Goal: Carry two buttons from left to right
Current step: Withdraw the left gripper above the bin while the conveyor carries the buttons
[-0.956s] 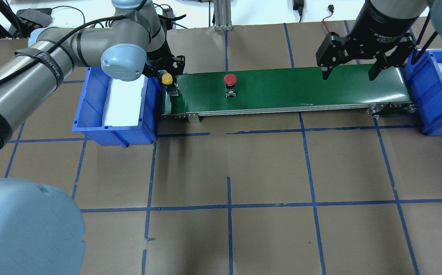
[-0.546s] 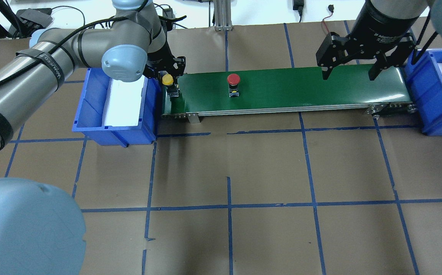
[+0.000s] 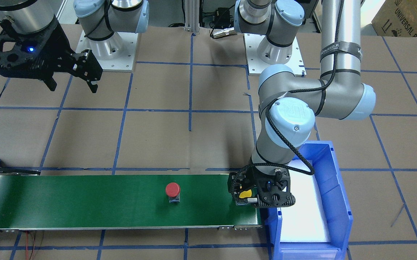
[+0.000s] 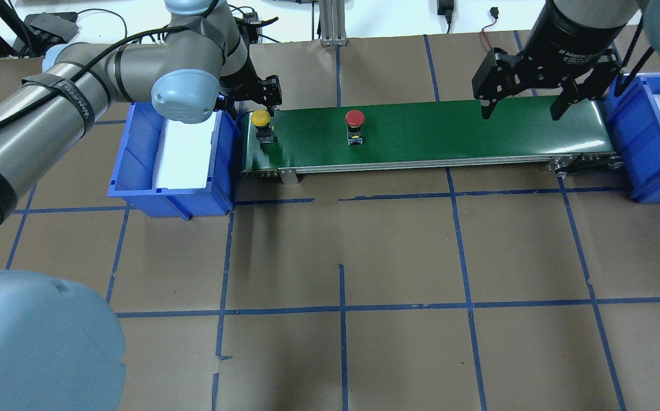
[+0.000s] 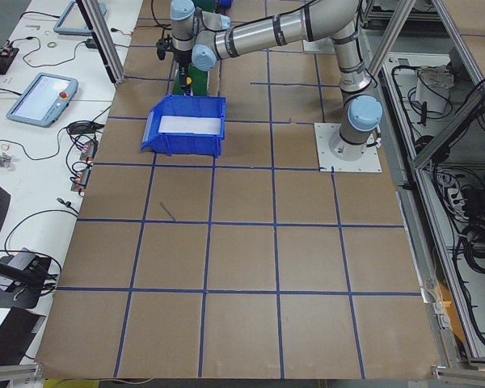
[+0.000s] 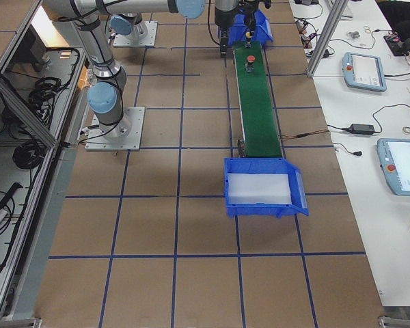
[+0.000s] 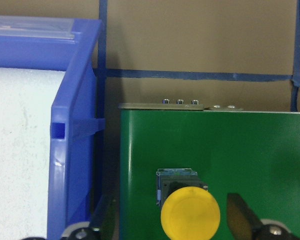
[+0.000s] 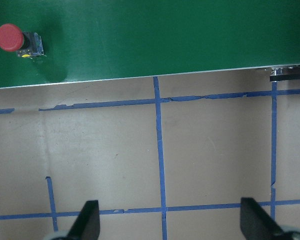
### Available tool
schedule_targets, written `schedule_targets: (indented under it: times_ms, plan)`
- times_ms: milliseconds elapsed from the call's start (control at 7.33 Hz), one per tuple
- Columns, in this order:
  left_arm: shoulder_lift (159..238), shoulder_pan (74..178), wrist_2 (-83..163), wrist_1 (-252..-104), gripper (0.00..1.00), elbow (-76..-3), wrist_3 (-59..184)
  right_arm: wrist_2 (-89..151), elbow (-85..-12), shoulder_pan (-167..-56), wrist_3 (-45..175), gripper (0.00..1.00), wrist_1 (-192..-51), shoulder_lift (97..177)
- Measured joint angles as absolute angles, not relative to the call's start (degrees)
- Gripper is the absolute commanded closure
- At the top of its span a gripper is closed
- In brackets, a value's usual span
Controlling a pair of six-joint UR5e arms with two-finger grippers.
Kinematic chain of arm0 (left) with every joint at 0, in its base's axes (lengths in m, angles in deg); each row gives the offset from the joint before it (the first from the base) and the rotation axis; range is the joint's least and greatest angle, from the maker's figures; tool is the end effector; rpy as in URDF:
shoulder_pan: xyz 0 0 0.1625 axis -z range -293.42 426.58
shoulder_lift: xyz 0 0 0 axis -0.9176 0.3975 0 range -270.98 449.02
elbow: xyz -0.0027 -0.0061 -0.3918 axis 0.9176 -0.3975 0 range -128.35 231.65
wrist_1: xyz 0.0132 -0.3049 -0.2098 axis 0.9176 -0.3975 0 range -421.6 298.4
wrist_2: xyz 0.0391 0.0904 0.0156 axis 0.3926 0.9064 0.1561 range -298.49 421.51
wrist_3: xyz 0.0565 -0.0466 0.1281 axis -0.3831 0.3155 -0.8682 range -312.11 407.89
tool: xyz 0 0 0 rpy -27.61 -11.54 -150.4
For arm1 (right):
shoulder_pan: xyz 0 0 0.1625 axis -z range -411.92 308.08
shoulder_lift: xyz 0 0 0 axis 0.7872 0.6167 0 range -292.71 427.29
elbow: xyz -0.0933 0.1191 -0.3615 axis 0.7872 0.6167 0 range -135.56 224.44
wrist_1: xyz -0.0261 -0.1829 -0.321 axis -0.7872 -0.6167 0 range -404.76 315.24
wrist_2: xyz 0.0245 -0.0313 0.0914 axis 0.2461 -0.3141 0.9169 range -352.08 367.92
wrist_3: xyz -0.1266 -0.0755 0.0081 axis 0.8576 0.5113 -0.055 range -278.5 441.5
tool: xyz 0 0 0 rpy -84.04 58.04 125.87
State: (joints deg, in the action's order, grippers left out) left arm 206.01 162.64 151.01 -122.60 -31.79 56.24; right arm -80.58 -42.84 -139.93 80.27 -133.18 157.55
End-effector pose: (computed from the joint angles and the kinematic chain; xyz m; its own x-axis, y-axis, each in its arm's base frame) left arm -0.1995 -0.6045 0.2602 -0.9989 -0.0370 0.0303 -0.0411 0.9884 -0.1464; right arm 0.1216 -0.4510 0.4273 -0.9981 0.0556 -0.0267 0.0562 0.9981 -0.0239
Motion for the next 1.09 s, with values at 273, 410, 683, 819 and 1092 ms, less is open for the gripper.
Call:
schedule_targets:
  times_ms: [273, 410, 683, 819, 1092]
  plan:
    - [200.87, 162.65, 151.33, -126.88, 0.06, -32.25, 55.35, -80.58, -42.84, -139.93, 80.27, 0.00, -133.18, 157.56]
    - [197.12, 162.63, 151.34, -131.06, 0.00, -32.86, 55.00, -80.58, -42.84, -139.95, 80.25, 0.00, -133.18, 157.55]
    - [187.57, 162.66, 151.38, -139.28, 0.00, -37.30, 54.49, -80.58, -42.84, -139.94, 80.24, 0.00, -133.19, 157.55]
    - [183.33, 162.83, 151.37, -140.68, 0.00, -40.62, 53.78, -80.58, -42.84, -139.92, 80.24, 0.00, -133.23, 157.55]
    - [178.66, 163.12, 151.61, -141.19, 0.00, -43.95, 53.48, -80.57, -42.76, -139.91, 80.13, 0.00, -133.47, 157.55]
